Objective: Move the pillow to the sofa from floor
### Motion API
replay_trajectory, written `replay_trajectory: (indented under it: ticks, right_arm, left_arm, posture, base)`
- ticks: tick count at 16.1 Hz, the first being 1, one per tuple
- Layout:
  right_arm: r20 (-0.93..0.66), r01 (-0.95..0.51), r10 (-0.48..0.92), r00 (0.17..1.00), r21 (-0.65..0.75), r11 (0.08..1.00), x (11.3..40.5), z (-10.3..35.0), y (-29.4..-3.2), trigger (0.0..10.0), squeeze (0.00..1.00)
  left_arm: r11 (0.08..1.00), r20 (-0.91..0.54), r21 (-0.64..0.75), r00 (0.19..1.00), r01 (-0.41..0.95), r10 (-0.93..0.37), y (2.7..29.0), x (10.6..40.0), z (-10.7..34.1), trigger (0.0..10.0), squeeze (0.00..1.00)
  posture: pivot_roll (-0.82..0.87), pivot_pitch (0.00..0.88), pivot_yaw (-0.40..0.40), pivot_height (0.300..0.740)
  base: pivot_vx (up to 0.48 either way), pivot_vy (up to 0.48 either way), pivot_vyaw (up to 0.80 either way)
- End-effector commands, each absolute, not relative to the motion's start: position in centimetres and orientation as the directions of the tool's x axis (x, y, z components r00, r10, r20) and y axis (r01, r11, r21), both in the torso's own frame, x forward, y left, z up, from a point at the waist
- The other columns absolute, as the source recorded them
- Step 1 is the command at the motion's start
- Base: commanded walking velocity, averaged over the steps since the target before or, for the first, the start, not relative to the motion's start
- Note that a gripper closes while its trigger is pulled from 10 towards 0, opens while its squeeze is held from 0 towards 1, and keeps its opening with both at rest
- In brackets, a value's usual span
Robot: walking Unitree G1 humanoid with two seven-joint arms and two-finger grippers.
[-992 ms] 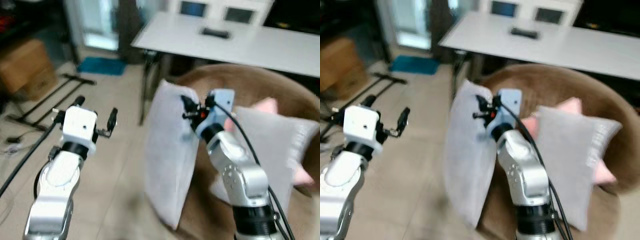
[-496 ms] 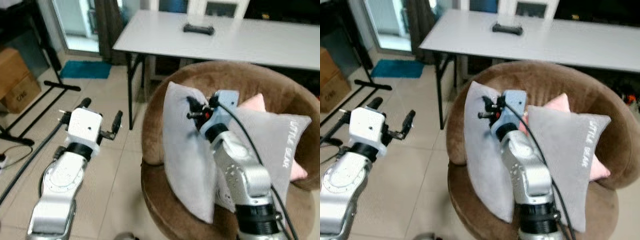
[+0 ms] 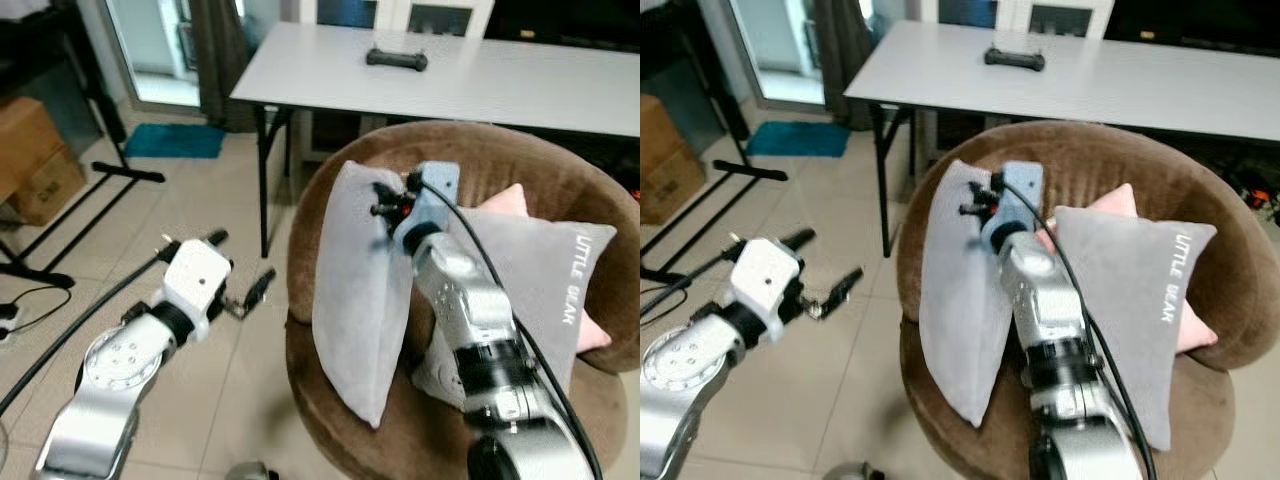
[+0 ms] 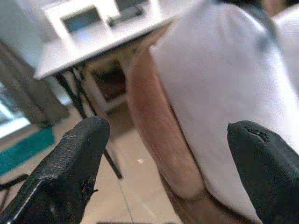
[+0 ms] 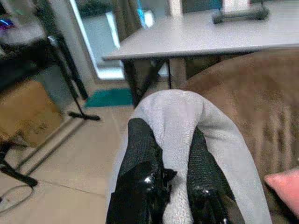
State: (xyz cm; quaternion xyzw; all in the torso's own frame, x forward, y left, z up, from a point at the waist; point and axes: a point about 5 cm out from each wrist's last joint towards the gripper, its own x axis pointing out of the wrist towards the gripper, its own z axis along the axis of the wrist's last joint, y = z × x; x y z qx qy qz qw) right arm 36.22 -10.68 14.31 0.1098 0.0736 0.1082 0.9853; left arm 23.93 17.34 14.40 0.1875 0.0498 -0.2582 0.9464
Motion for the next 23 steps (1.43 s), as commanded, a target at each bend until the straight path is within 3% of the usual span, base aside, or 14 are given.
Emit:
replay_trajectory:
  ticks: [1,4,5,6,8,11,14,16,21,23]
  right_arm:
    - [-0.101,-0.14,0.166,0.981,0.224,0.964,37.6,14.9,-12.2,10.0,0.0]
    - [-0.164,-0.034,0.047,0.985,0.082,0.996,39.3,14.5,-14.6,10.0,0.0]
    - [-0.166,0.01,-0.006,0.986,0.029,1.0,39.5,14.6,-15.6,10.0,0.53]
    - [-0.171,0.066,-0.072,0.983,-0.036,0.997,39.6,14.6,-17.3,10.0,1.0]
    - [-0.171,0.084,-0.086,0.981,-0.018,0.996,39.6,14.6,-18.4,10.0,1.0]
    - [-0.155,0.15,-0.169,0.973,-0.122,0.981,39.4,14.9,-21.1,10.0,1.0]
    - [-0.108,0.219,-0.216,0.97,0.009,0.976,39.0,15.6,-23.6,10.0,1.0]
    - [-0.05,0.155,-0.151,0.987,0.077,0.985,38.6,15.7,-24.2,10.0,1.0]
    - [0.043,0.074,-0.081,0.996,0.136,0.988,33.6,13.2,-21.5,10.0,1.0]
    - [0.01,0.118,-0.121,0.993,0.159,0.98,28.9,12.5,-20.0,10.0,1.0]
  left_arm:
    - [0.77,-0.218,0.31,0.83,0.557,-0.513,17.0,23.7,14.4,10.0,0.0]
    - [0.746,-0.259,0.289,0.799,0.6,-0.543,17.1,23.3,14.2,10.0,0.0]
    - [0.744,-0.263,0.287,0.796,0.604,-0.545,17.2,23.2,14.2,10.0,0.0]
    - [0.744,-0.266,0.287,0.796,0.603,-0.543,17.3,23.1,14.2,10.0,0.0]
    - [0.745,-0.267,0.289,0.798,0.601,-0.54,17.3,23.1,14.2,10.0,0.0]
    - [0.75,-0.265,0.286,0.801,0.597,-0.536,17.3,23.1,14.1,10.0,0.0]
    - [0.775,-0.231,0.287,0.826,0.563,-0.514,17.0,23.5,14.0,10.0,0.0]
    - [0.836,-0.149,0.319,0.894,0.447,-0.421,16.8,24.5,14.3,10.0,0.0]
    - [0.904,-0.046,0.333,0.962,0.268,-0.268,16.6,26.1,14.7,10.0,0.0]
    - [0.907,-0.034,0.341,0.967,0.247,-0.251,16.5,26.2,14.5,10.0,0.0]
  posture:
    - [0.16,0.0,-0.023,0.74]
    - [0.17,0.0,-0.028,0.74]
    - [0.17,0.0,-0.03,0.74]
    - [0.18,0.0,-0.038,0.74]
    - [0.19,0.0,-0.043,0.74]
    - [0.18,0.0,-0.045,0.74]
    - [0.16,0.0,-0.051,0.74]
    - [0.15,0.0,-0.053,0.74]
    - [0.07,0.0,0.021,0.74]
    - [0.05,0.0,0.037,0.74]
  base:
    - [0.0,0.0,0.0]
    - [0.0,0.0,0.0]
    - [0.0,0.0,0.0]
    - [0.0,0.0,0.0]
    - [0.0,0.0,0.0]
    - [0.0,0.0,0.0]
    - [0.0,0.0,0.0]
    - [0.0,0.0,0.0]
    - [0.0,0.0,-0.47]
    - [0.0,0.0,-0.78]
